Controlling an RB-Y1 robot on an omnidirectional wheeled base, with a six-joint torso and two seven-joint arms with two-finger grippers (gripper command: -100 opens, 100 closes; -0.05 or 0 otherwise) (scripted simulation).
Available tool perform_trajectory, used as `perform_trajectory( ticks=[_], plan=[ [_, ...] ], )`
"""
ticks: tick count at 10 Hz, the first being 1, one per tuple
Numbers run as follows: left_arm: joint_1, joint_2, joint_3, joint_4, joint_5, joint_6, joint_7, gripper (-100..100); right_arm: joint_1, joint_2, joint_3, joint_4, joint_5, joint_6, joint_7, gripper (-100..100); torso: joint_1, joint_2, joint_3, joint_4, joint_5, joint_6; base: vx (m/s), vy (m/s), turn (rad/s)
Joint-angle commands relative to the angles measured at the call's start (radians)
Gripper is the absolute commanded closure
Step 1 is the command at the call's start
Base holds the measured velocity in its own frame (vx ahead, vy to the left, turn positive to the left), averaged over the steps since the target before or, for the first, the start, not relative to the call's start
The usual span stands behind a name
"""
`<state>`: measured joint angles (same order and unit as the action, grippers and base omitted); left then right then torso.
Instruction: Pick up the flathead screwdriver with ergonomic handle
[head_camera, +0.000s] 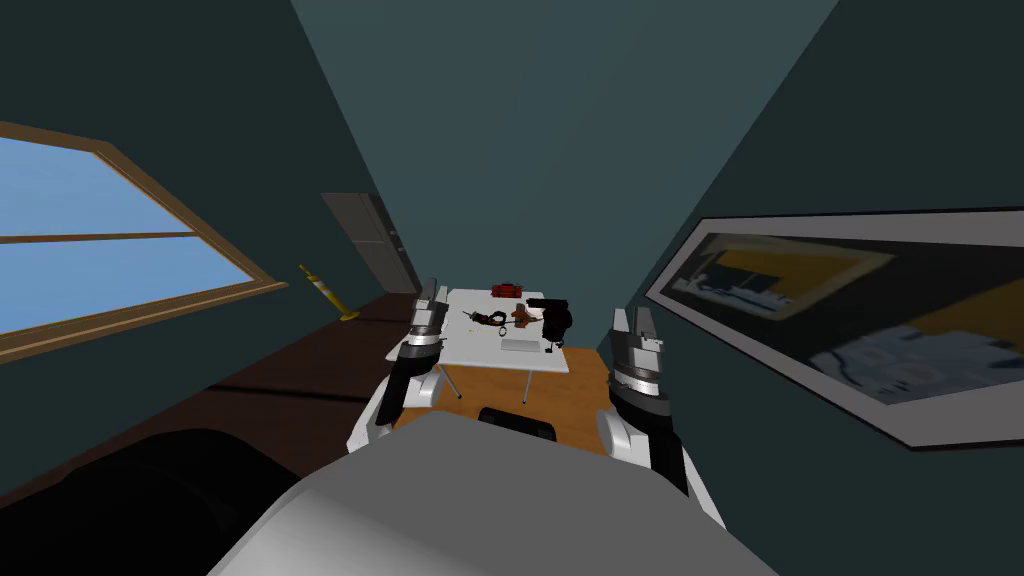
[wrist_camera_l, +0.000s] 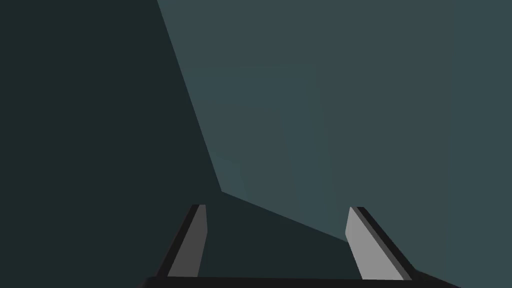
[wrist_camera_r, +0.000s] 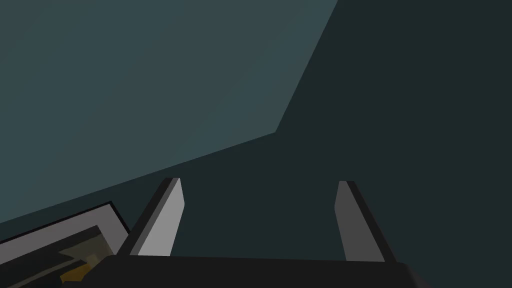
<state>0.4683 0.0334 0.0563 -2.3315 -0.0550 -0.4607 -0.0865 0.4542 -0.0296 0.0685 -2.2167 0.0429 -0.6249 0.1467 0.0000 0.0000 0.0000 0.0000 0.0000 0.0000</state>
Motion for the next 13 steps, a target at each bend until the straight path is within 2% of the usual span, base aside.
perform_trajectory(
  ticks=[1,4,8,13],
  plan=[
    [-0.005,0.028,0.018,0.012,0.016,0.022,0.016,-100,0.000,0.000,0.000,0.000,0.000,0.000,0.000,0,0.000,0.000,0.000,0.000,0.000,0.000,-0.077,-0.061,0.007],
    [-0.016,0.070,0.059,0.044,0.054,0.076,0.052,-100,0.000,0.000,0.000,0.000,0.000,0.000,0.000,0,-0.006,0.008,0.005,0.002,-0.001,0.000,-0.111,-0.100,-0.011],
    [-0.036,0.109,0.112,0.095,0.106,0.155,0.101,-100,0.000,0.000,0.000,0.000,0.000,0.000,0.000,0,-0.005,0.002,0.001,0.000,-0.001,0.000,-0.033,-0.088,-0.028],
    [-0.077,0.152,0.182,0.187,0.180,0.277,0.168,-100,0.000,0.000,0.000,0.000,0.000,0.000,0.000,0,-0.009,0.001,0.001,0.000,-0.002,0.000,-0.023,-0.119,-0.056]
  ],
)
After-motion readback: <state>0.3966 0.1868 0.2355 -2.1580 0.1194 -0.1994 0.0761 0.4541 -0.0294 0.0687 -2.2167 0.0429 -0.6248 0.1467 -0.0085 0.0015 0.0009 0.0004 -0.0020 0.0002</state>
